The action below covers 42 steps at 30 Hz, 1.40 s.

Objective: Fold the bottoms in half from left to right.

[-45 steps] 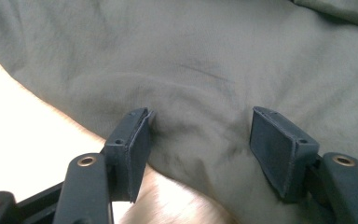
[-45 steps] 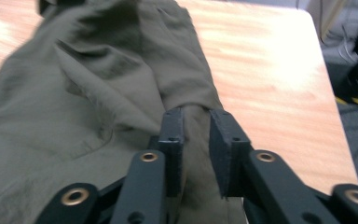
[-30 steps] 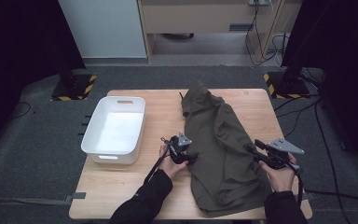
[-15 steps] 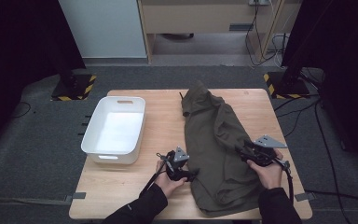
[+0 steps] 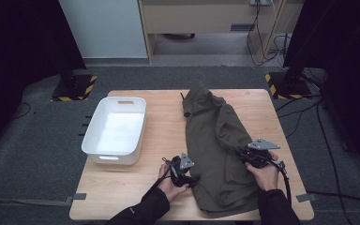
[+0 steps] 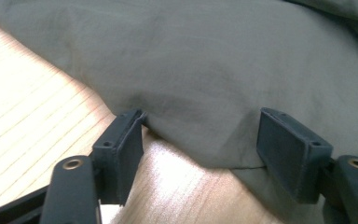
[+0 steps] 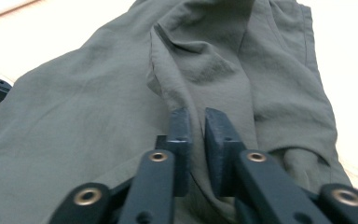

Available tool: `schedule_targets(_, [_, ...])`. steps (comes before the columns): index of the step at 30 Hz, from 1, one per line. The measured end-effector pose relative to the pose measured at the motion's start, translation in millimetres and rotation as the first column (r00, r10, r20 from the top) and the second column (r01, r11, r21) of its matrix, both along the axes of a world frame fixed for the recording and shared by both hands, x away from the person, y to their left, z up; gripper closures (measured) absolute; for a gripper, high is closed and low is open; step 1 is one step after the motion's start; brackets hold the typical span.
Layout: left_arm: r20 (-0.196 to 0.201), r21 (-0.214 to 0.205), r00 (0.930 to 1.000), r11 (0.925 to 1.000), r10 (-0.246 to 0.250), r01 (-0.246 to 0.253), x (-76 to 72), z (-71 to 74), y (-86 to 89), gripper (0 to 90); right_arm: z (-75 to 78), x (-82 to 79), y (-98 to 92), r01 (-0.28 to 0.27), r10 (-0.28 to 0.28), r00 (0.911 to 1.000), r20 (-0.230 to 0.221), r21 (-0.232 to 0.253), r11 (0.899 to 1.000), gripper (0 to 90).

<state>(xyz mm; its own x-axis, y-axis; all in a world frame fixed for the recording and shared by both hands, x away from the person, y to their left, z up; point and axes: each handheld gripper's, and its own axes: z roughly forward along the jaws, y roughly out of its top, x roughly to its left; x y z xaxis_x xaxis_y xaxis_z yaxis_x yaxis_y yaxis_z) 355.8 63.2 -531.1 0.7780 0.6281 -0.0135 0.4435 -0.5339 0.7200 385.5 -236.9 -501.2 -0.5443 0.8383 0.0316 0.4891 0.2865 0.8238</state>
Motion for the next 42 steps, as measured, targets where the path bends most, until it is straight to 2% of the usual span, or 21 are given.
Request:
schedule_targets(2, [-0.007, 0.007, 0.9999, 0.9999, -0.011, 0.011, 0.7, 1.3, 1.8, 33.8, 0.9, -0.1, -2.8, 0.005, -0.005, 1.0, -0.005, 0.011, 1.0, 88.7])
schedule_targets(8, [-0.015, 0.033, 0.9998, 0.9993, -0.015, 0.015, 1.8, 4.2, 14.8, 36.8, 7.6, -4.4, -17.8, 0.04, -0.04, 0.9992, 0.0, 0.059, 0.997, 89.4])
schedule_targets(11, [-0.013, 0.052, 0.9998, 0.9985, -0.014, 0.015, 1.8, 5.8, 25.0, 37.1, 7.5, -7.6, -26.8, 0.063, -0.063, 0.998, -0.011, 0.069, 0.996, 88.9])
schedule_targets(13, [-0.017, 0.061, 0.9998, 0.998, -0.013, 0.014, 1.5, 6.7, 31.2, 37.1, 5.0, -9.6, -31.4, 0.082, -0.08, 0.9962, -0.033, 0.075, 0.994, 88.2])
schedule_targets(17, [-0.021, 0.059, 0.9998, 0.9983, -0.002, 0.003, -1.1, 6.7, 40.0, 37.0, -0.6, -12.2, -36.1, 0.111, -0.107, 0.9912, -0.078, 0.046, 0.993, 85.8])
schedule_targets(20, [-0.029, 0.046, 0.9994, 0.9988, 0.019, -0.018, -3.9, 5.9, 46.2, 36.9, -3.4, -12.2, -37.0, 0.116, -0.113, 0.989, -0.096, 0.024, 0.993, 78.1])
schedule_targets(23, [-0.035, 0.025, 0.9989, 0.9992, 0.031, -0.03, -5.0, 4.4, 50.6, 35.8, -1.8, -11.4, -37.3, 0.119, -0.116, 0.991, -0.066, 0.034, 0.992, 68.3])
schedule_targets(29, [-0.034, 0.032, 0.999, 0.999, 0.031, -0.03, -4.5, 4.6, 50.4, 34.2, 11.5, -2.4, -34.5, 0.125, -0.126, 0.9918, 0.021, 0.067, 0.99, 53.4])
schedule_targets(30, [-0.033, 0.032, 0.999, 0.999, 0.031, -0.03, -4.5, 4.5, 50.4, 34.1, 12.2, 0.0, -33.1, 0.128, -0.13, 0.9911, 0.028, 0.078, 0.989, 51.6])
schedule_targets(34, [-0.035, 0.034, 0.9989, 0.999, 0.031, -0.029, -4.1, 4.6, 50.3, 33.6, 12.0, 12.1, -22.9, 0.119, -0.121, 0.9923, 0.029, 0.057, 0.991, 47.3])
schedule_targets(36, [-0.036, 0.033, 0.9989, 0.999, 0.031, -0.03, -3.6, 4.5, 50.5, 33.1, 9.6, 18.6, -19.4, 0.129, -0.131, 0.991, 0.026, 0.067, 0.989, 45.3])
schedule_targets(39, [-0.035, 0.033, 0.9989, 0.999, 0.032, -0.03, -3.4, 4.3, 50.5, 32.3, 6.8, 29.5, -15.4, 0.135, -0.137, 0.9904, 0.021, 0.05, 0.99, 45.7])
schedule_targets(40, [-0.034, 0.033, 0.9989, 0.999, 0.032, -0.031, -3.5, 4.2, 50.5, 32.2, 5.6, 32.8, -14.0, 0.134, -0.134, 0.9908, 0.014, 0.046, 0.99, 49.6])
schedule_targets(42, [-0.032, 0.034, 0.9989, 0.9989, 0.034, -0.033, -3.6, 4.1, 50.3, 31.9, 2.1, 37.8, -11.8, 0.111, -0.11, 0.9939, -0.006, 0.044, 0.993, 64.6])
